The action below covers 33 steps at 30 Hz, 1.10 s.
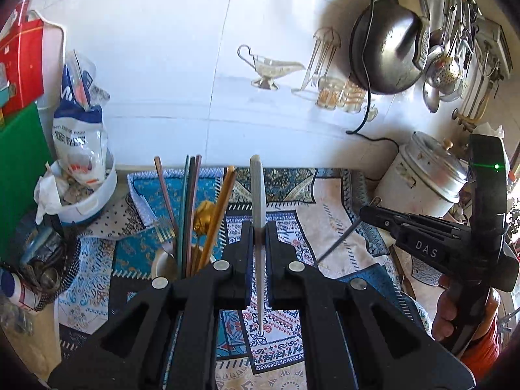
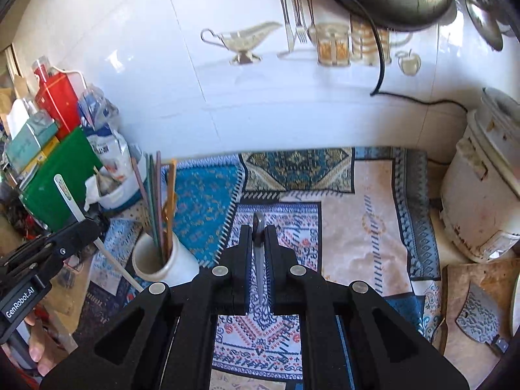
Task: Organize utensils
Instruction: 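Lower the white chopstick and grey rod into the white cup and open both tools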
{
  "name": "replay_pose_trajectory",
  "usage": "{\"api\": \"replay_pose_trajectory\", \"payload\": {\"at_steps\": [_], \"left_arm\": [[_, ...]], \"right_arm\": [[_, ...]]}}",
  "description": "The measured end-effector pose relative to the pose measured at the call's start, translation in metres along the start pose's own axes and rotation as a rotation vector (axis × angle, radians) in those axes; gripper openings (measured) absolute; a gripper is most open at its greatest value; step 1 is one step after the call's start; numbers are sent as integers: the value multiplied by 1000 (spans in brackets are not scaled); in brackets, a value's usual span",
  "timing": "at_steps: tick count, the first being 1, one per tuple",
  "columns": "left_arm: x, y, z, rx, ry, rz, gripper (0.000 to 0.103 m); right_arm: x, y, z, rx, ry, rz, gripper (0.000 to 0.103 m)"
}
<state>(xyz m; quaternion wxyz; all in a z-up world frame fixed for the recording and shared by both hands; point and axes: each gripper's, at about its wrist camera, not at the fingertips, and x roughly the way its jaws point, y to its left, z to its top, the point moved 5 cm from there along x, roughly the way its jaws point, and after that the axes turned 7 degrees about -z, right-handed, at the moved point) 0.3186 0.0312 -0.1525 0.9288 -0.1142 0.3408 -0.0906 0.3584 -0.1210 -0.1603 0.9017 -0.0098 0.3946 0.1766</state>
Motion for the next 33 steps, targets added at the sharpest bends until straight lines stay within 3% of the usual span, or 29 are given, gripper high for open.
{"api": "replay_pose_trajectory", "payload": {"at_steps": [21, 27, 33], "left_arm": [[-43, 67, 66, 28, -156, 36, 5], [-29, 81, 62, 41, -128, 59, 5], [-4, 95, 43, 29, -56, 68, 5]], "right_arm": [[-58, 93, 68, -84, -219, 85, 7], [-53, 113, 64, -100, -200, 126, 7], [-19, 125, 46, -109, -100, 132, 7]]}}
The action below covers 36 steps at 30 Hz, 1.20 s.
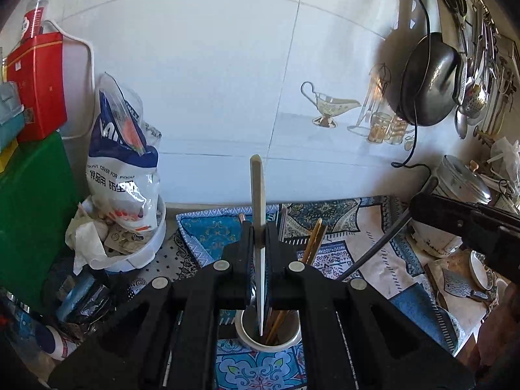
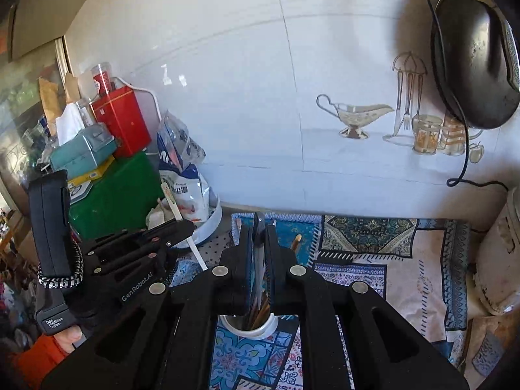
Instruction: Organize utensils
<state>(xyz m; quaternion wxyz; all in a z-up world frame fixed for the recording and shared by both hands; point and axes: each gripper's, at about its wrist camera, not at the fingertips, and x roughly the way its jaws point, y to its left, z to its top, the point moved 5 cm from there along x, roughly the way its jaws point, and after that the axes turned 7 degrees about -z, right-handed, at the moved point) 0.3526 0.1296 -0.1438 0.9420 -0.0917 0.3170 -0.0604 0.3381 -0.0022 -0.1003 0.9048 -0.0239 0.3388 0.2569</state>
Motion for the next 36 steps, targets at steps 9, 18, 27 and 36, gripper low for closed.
{"api": "replay_pose_trajectory", "payload": {"at_steps": [9, 18, 27, 36], "left_arm": [[38, 11, -30, -19, 160, -22, 5], [35, -1, -35, -45, 218, 30, 7], [-44, -55, -15, -70, 21, 114, 23], [-155, -129, 8, -5, -248, 154, 57]], "right_arm": [[59, 2, -36, -24, 205, -12, 7], [43, -6, -32, -89, 205, -15, 16], [-41, -35, -12, -111, 14, 39, 20], [-164, -46, 4, -80, -287, 75, 21]]}}
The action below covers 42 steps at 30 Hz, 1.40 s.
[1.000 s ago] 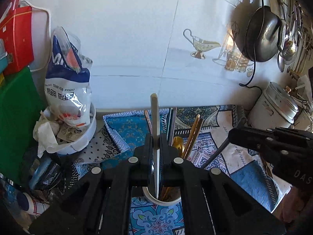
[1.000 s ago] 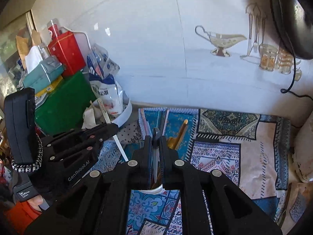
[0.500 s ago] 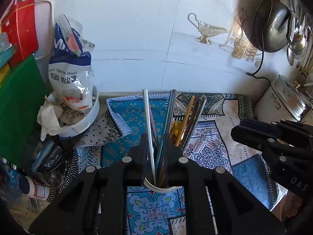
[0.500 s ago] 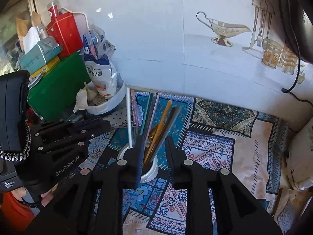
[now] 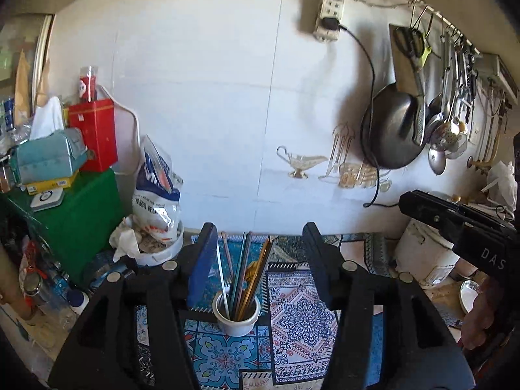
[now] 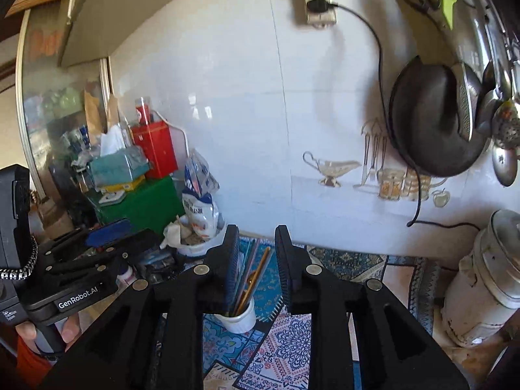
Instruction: Organize utensils
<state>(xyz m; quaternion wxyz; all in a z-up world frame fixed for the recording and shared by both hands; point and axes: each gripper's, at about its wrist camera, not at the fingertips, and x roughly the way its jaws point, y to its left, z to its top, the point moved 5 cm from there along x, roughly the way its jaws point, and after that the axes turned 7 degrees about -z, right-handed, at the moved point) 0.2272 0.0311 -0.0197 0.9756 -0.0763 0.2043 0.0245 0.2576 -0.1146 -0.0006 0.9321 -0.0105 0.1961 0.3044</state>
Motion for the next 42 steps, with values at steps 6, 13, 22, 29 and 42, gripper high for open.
{"api": "replay_pose_trajectory", "payload": {"at_steps": [6, 13, 22, 29, 42], "left_arm": [[-69, -20, 12, 36, -148, -7, 82], [-129, -25, -4, 80, -219, 38, 101], [-151, -17, -34, 92, -188, 38, 102], [-154, -14, -43, 90, -176, 20, 102], [-156, -13, -49, 101, -157, 15, 102]], "right_arm": [[-66, 10, 5, 20, -149, -83, 30], [-113, 26, -11, 57, -233, -201, 84], [-132, 34, -44, 84, -185, -311, 103], [-139, 39, -52, 93, -170, -341, 103], [-143, 55, -57, 72, -165, -333, 103]]}}
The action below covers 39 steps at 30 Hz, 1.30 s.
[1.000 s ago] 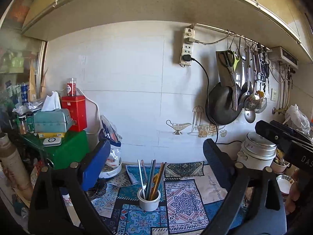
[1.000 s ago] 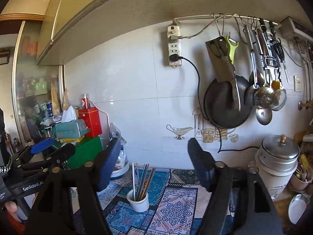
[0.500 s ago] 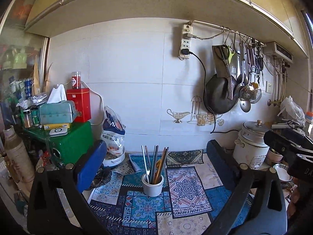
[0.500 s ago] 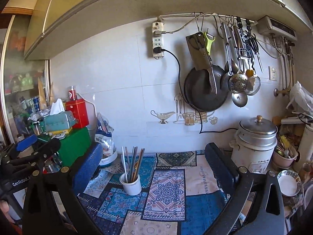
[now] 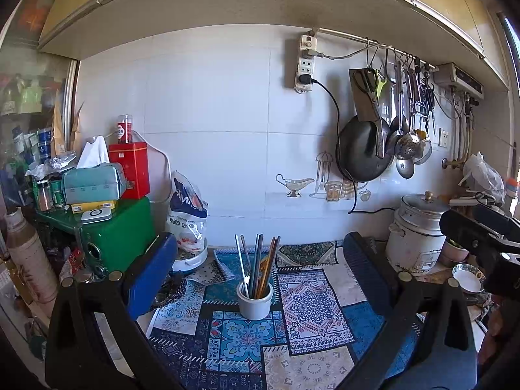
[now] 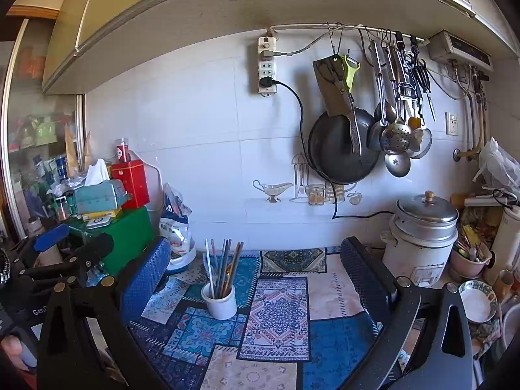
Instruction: Organize utensils
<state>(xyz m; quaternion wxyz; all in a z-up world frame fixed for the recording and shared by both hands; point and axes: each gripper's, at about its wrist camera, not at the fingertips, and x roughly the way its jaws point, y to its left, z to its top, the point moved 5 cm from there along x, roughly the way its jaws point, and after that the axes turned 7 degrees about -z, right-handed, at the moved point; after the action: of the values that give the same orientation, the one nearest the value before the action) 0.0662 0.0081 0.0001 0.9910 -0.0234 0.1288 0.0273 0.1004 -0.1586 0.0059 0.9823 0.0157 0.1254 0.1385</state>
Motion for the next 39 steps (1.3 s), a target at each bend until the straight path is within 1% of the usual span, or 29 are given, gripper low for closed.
{"api": "replay_pose_trajectory", "payload": {"at_steps": [8, 18, 25, 33, 39], "left_arm": [[1, 3, -5, -11, 18, -3, 102], [7, 2, -5, -29, 24, -31, 102], [9, 0, -5, -23, 21, -34, 102], [12, -2, -4, -31, 27, -56, 102], [12, -2, -4, -38, 24, -55, 102]], "right_arm": [[0, 6, -3, -12, 10, -3, 103], [2, 10, -6, -37, 10, -28, 103], [5, 5, -6, -6, 27, -33, 103], [6, -3, -8, 22, 44, -35, 103], [5, -5, -7, 29, 45, -38, 103]]}}
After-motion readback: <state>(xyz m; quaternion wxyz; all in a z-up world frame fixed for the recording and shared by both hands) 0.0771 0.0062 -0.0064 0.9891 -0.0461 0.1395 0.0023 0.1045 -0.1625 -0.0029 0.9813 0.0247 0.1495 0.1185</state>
